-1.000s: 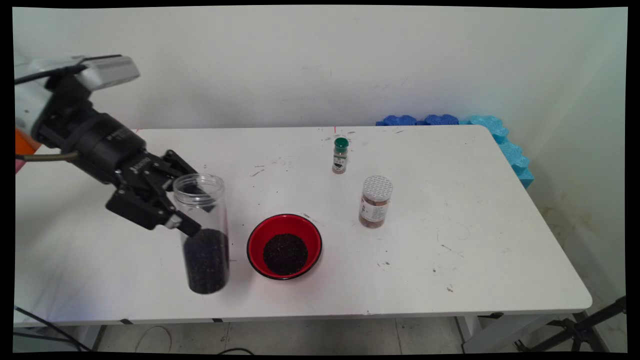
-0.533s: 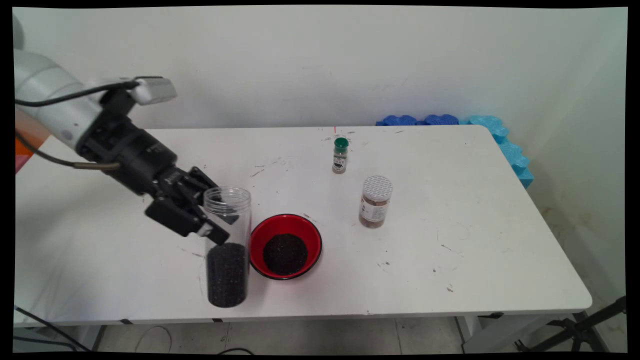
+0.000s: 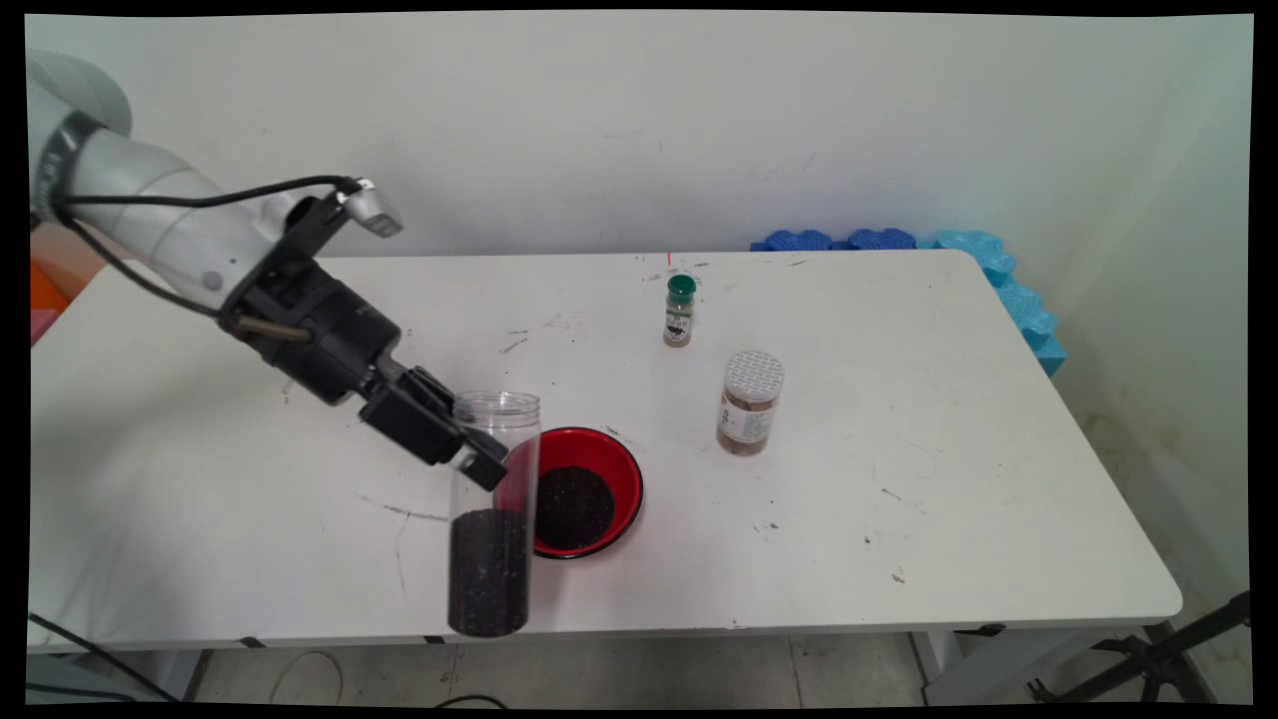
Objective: Pour the black seasoning powder in the red bowl
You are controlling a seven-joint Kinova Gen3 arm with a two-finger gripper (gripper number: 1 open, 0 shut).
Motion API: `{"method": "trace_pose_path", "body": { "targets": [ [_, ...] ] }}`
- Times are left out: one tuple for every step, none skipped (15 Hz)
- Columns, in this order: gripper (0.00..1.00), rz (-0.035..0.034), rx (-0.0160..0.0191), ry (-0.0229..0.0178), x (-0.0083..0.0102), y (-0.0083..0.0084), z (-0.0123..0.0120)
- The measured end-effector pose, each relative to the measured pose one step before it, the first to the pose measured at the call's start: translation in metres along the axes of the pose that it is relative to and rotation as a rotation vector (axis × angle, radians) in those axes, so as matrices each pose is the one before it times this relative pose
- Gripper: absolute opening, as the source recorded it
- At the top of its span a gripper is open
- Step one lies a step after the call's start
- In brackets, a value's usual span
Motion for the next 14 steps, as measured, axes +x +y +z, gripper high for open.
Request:
{"method": "trace_pose_path", "body": {
  "targets": [
    [0.0,-0.05095,-0.00266,0.00668,0.0005,-0.00433,0.00237],
    [0.0,-0.04489,-0.00212,0.00637,0.0004,-0.00375,0.00186],
    [0.0,-0.05337,-0.00307,0.00536,0.00028,-0.00415,0.00215],
    [0.0,-0.05209,-0.00355,0.00409,0.00039,-0.00389,0.00207],
    [0.0,-0.04387,-0.004,0.00222,0.00035,-0.003,0.00179],
    [0.0,-0.04486,-0.00349,0.00137,0.00062,-0.00317,0.00205],
    [0.0,-0.04091,-0.00323,0.00096,0.00044,-0.00302,0.00183],
    [0.0,-0.0267,-0.00178,0.00023,0.00013,-0.00208,0.0012],
    [0.0,-0.024,-0.00147,-0.0002,0.00027,-0.00192,0.00116],
    [0.0,-0.02172,-0.00121,-0.00011,0.00038,-0.00189,0.00105],
    [0.0,-0.02062,-0.00135,-0.00035,0.00018,-0.00184,0.00102],
    [0.0,-0.02478,-0.00198,-0.00046,0.00037,-0.00214,0.00122],
    [0.0,-0.03091,-0.00202,0.00083,0.00076,-0.00261,0.00126],
    [0.0,-0.03143,-0.00304,0.0007,0.00074,-0.00213,0.00121]
  ]
}}
